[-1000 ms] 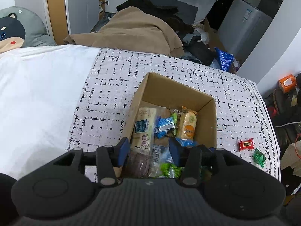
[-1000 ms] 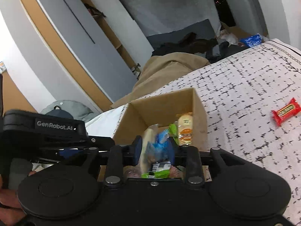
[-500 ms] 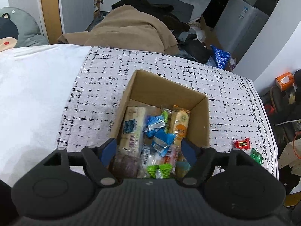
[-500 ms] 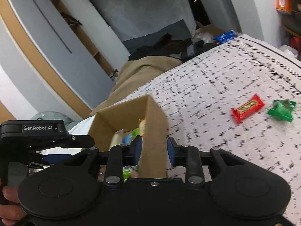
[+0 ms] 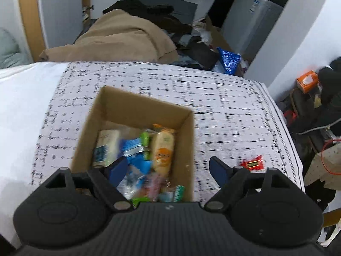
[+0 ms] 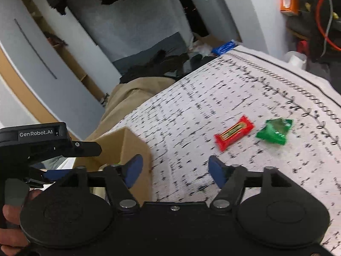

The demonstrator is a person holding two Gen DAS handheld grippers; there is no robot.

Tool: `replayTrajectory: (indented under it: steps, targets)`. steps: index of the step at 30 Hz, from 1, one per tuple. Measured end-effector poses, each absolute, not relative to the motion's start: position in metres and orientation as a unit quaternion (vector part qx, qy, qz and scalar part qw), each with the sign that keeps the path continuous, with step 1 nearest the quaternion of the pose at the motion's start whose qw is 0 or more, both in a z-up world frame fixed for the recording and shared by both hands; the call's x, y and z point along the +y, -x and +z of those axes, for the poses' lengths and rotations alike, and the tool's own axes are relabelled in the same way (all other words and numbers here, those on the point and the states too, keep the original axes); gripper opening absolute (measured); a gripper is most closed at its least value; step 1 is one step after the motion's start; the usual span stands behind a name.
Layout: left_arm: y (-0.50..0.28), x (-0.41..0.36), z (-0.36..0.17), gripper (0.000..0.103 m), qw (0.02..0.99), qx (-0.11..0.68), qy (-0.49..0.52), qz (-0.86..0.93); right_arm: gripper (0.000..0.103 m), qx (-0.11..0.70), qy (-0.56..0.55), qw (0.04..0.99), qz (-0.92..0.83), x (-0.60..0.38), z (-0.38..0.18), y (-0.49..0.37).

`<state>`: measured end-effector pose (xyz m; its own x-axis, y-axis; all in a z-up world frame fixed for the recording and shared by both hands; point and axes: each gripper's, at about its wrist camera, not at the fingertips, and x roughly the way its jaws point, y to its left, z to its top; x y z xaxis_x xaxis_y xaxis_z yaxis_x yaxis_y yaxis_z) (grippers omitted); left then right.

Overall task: Organize snacks
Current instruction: 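Move both tools back toward the red bar and green candy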

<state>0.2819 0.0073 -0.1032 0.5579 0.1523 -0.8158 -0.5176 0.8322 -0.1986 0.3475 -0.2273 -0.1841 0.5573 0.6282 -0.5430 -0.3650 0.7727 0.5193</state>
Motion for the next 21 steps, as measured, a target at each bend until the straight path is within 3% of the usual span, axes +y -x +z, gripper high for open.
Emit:
replayTrajectory:
  steps: [9,21]
  targets:
    - [-0.311,-0.020,-0.108,0.083,0.863,0.436,0.200,0.158,0.078,0.372,-0.193,0.880,0.224,-0.259,-0.191,-0.362]
    - [-0.343,-0.058,-0.122,0.083,0.866,0.451,0.174,0.123,0.079,0.376,-0.231,0.882,0.164,-0.292,-0.207,-0.379]
